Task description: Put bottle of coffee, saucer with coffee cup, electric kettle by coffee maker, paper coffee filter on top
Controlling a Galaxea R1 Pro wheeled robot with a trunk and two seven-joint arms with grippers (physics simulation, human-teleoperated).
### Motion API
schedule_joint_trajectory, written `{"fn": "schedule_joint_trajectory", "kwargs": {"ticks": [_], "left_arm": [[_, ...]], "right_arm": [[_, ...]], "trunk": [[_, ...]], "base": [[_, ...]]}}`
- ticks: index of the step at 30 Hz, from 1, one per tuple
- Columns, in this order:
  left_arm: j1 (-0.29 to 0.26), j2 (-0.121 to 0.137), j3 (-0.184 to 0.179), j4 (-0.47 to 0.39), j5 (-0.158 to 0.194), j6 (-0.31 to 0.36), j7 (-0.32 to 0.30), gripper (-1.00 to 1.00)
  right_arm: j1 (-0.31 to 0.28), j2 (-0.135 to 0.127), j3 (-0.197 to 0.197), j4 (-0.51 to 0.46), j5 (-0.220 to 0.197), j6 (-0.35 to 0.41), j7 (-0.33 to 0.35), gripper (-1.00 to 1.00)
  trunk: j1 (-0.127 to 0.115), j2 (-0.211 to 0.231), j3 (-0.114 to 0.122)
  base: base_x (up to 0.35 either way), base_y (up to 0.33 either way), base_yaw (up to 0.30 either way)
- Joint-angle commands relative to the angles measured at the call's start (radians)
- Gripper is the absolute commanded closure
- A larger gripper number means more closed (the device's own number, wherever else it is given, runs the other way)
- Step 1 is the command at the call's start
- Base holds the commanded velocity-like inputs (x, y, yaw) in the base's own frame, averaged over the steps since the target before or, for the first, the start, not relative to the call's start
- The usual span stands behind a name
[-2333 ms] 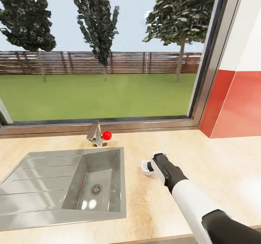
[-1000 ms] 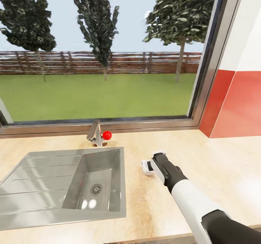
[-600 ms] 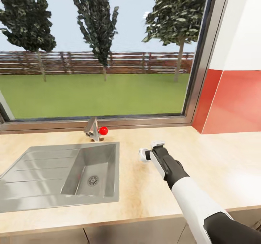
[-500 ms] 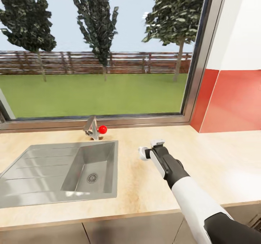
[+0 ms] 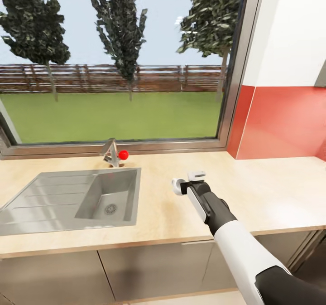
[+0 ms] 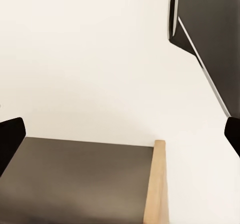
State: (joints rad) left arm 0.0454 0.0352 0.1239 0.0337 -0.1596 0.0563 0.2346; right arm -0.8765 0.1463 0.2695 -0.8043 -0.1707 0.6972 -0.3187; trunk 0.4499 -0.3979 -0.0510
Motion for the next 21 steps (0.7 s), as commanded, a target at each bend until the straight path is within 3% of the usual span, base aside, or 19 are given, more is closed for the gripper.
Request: {"fn": "schedule_joint_trajectory", "kwargs": {"ticks": [1,6,10,15,21], "left_arm": [[-0.001,0.0,0.008,-0.001,-0.011,0.003,0.003,-1.0],[-0.001,-0.001,0.008,-0.002,-0.011,0.003,0.003,-1.0],[-0.001,0.0,0.008,-0.003,-0.011,0.002,0.003,-1.0],[-0.001,0.001,0.008,-0.003,-0.01,0.001,0.003,-1.0],[-0.001,0.0,0.009,-0.004,-0.009,-0.004,0.003,-1.0]], "right_arm": [[-0.001,0.0,0.003,-0.002,-0.012,0.002,-0.006,1.0],[-0.001,0.002,0.005,-0.004,-0.013,0.002,-0.008,1.0],[-0.001,0.004,0.005,-0.003,-0.013,0.002,-0.009,1.0],[-0.001,0.026,0.009,0.0,-0.013,0.002,-0.009,1.0],[-0.001,0.028,0.013,-0.001,-0.012,0.002,-0.01,1.0]], "trunk": [[0.0,-0.002,-0.002],[0.0,-0.002,-0.002],[0.0,-0.002,-0.005],[0.0,-0.002,-0.009],[0.0,-0.002,-0.015]], "base": [[-0.274,-0.166,0.0],[-0.276,-0.164,0.009],[-0.224,-0.099,0.182],[-0.043,-0.01,0.226],[-0.003,-0.001,0.23]]}}
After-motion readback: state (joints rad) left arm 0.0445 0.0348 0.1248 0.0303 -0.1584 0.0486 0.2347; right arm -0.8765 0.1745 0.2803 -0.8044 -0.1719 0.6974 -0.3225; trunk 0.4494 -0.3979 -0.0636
